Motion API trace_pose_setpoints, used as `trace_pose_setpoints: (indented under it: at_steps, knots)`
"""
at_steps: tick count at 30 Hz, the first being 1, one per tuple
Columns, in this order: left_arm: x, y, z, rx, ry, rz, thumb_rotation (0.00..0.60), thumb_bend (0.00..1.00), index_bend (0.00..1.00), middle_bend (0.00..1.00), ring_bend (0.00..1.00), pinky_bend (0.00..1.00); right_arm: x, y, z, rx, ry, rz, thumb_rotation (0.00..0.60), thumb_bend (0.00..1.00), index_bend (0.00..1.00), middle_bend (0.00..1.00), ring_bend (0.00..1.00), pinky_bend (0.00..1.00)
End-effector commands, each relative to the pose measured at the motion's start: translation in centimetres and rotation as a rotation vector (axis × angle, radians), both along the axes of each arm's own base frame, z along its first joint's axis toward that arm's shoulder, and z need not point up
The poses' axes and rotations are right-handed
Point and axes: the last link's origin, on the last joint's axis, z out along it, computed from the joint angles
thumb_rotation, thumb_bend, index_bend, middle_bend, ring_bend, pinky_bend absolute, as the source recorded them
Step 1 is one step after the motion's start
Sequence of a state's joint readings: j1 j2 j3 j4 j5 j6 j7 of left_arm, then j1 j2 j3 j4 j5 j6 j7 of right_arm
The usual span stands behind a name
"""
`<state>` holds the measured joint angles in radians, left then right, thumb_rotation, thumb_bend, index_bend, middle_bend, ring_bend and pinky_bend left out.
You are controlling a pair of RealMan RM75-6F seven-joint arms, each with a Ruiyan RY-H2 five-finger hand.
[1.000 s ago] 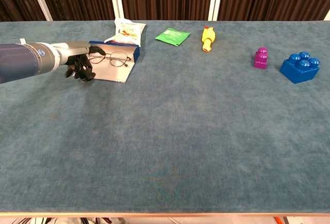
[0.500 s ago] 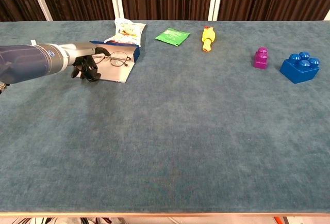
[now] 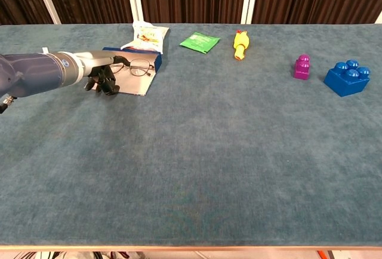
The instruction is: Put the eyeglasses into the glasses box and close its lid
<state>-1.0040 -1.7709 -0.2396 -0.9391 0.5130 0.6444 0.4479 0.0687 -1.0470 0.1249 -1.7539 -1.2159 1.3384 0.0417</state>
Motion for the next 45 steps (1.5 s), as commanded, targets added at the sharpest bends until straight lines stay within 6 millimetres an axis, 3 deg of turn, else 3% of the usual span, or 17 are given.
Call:
trace_pose_setpoints:
  at_steps: [1,20,31,39,42,45]
  knots:
    - [0.4,0.4,-0.2,0.003,-0.005,0.005,0.600,0.51,0.03,0.68,0.67,0.74,0.0,0.0,0.0,0.001,0.000,0.000,0.600,0.16,0.00,0.07,0.19,0.26]
    - [1.6,2.7,-0.5,0.046,0.036,0.030,0.600,0.51,0.03,0.69,0.67,0.74,-0.1,0.0,0.0,0.007,0.006,-0.008,0.600,0.16,0.00,0.07,0.19,0.26]
    - [1.9,2.5,0.1,0.081,0.035,-0.004,0.600,0.51,0.03,0.68,0.67,0.74,0.0,-0.1,0.0,0.002,0.001,-0.007,0.600,0.16,0.00,0.07,0.19,0.26]
    - [1.6,0.8,0.7,0.105,0.038,-0.086,0.600,0.51,0.01,0.68,0.67,0.74,-0.1,0.0,0.1,-0.001,-0.002,-0.008,0.600,0.16,0.00,0.07,0.19,0.26]
    - [1.6,-0.3,1.2,0.124,0.031,-0.139,0.600,0.47,0.09,0.63,0.61,0.72,-0.1,0.0,0.1,-0.001,-0.003,-0.010,0.600,0.16,0.00,0.07,0.19,0.26]
    - [1.5,-0.9,1.4,0.129,0.052,-0.190,0.600,0.36,0.25,0.51,0.41,0.53,0.0,0.0,0.1,-0.002,-0.005,-0.010,0.600,0.16,0.00,0.07,0.19,0.26]
